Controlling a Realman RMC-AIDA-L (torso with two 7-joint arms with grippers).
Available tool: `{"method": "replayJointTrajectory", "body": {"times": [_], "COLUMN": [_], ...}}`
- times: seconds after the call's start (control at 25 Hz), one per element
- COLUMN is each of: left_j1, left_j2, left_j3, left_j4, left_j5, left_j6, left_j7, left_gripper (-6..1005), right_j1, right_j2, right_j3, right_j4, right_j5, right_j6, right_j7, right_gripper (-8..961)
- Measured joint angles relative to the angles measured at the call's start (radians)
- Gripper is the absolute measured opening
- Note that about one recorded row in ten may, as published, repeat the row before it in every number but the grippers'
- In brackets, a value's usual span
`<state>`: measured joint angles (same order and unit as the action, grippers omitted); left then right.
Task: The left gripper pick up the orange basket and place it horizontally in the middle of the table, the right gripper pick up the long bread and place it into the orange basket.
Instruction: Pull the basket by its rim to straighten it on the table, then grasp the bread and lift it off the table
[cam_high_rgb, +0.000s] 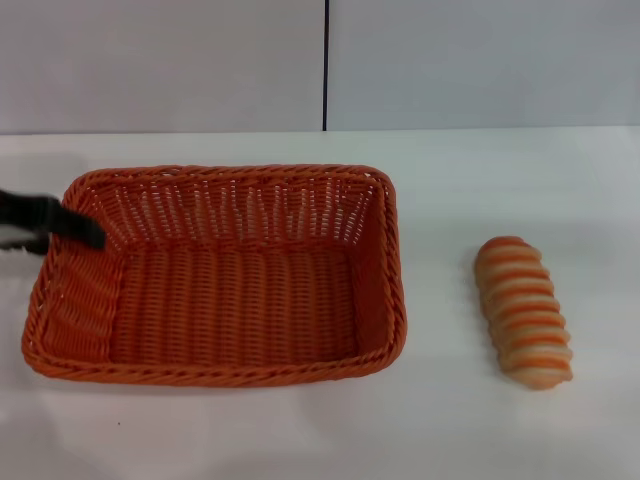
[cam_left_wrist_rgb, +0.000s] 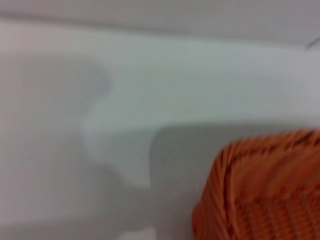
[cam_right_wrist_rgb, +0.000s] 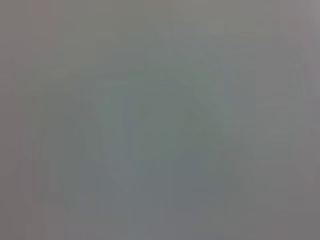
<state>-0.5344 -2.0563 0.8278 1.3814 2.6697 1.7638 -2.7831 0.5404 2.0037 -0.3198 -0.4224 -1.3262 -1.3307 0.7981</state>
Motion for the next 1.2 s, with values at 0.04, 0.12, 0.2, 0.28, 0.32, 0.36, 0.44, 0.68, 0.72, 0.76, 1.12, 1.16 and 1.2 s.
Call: {"method": "replayJointTrajectory", "body": {"times": [0.04, 0.12, 0.2, 0.28, 0.32, 0.36, 0.44, 0.68, 0.72, 0.76, 1.12, 1.16, 1.2], "left_j1": [0.0, 0.0, 0.001, 0.005, 0.016, 0.025, 0.045, 0.192, 0.215, 0.241, 0.365, 0.37, 0.371], "left_j2": [0.001, 0.001, 0.005, 0.006, 0.004, 0.002, 0.001, -0.003, -0.003, -0.003, -0.001, -0.001, -0.001], "left_j3": [-0.017, -0.017, -0.118, -0.169, -0.229, -0.253, -0.281, -0.327, -0.327, -0.327, -0.341, -0.343, -0.343], "left_j4": [0.011, 0.011, 0.049, 0.053, 0.054, 0.054, 0.054, 0.0, -0.02, -0.056, -0.336, -0.361, -0.369], "left_j5": [-0.007, -0.007, -0.051, -0.077, -0.128, -0.163, -0.223, -0.594, -0.652, -0.736, -1.069, -1.07, -1.071], "left_j6": [0.002, 0.002, -0.004, -0.016, -0.032, -0.041, -0.058, -0.144, -0.152, -0.161, -0.162, -0.16, -0.158], "left_j7": [0.012, 0.012, 0.089, 0.139, 0.208, 0.247, 0.308, 0.593, 0.635, 0.7, 1.126, 1.161, 1.172], "left_gripper": [697, 712, 728, 743, 743, 743, 743, 742, 742, 742, 742, 741, 741], "right_j1": [-0.011, -0.036, -0.059, -0.075, -0.079, -0.082, -0.083, -0.017, 0.001, 0.017, 0.148, 0.152, 0.157], "right_j2": [0.008, 0.019, 0.021, 0.022, 0.023, 0.025, 0.029, 0.005, 0.0, -0.005, -0.032, -0.032, -0.031], "right_j3": [-0.019, -0.067, -0.111, -0.139, -0.145, -0.148, -0.152, -0.166, -0.166, -0.166, -0.313, -0.342, -0.369], "right_j4": [-0.035, -0.119, -0.198, -0.28, -0.329, -0.375, -0.477, -0.741, -0.766, -0.778, -0.714, -0.699, -0.683], "right_j5": [-0.001, -0.016, -0.057, -0.138, -0.188, -0.243, -0.376, -0.844, -0.906, -0.951, -1.243, -1.247, -1.253], "right_j6": [0.011, 0.042, 0.067, 0.076, 0.077, 0.077, 0.075, -0.07, -0.109, -0.139, -0.332, -0.333, -0.333], "right_j7": [0.028, 0.13, 0.272, 0.412, 0.487, 0.558, 0.718, 1.258, 1.321, 1.359, 1.583, 1.59, 1.597], "right_gripper": [580, 580, 580, 580, 580, 580, 580, 580, 580, 580, 580, 580, 580]}}
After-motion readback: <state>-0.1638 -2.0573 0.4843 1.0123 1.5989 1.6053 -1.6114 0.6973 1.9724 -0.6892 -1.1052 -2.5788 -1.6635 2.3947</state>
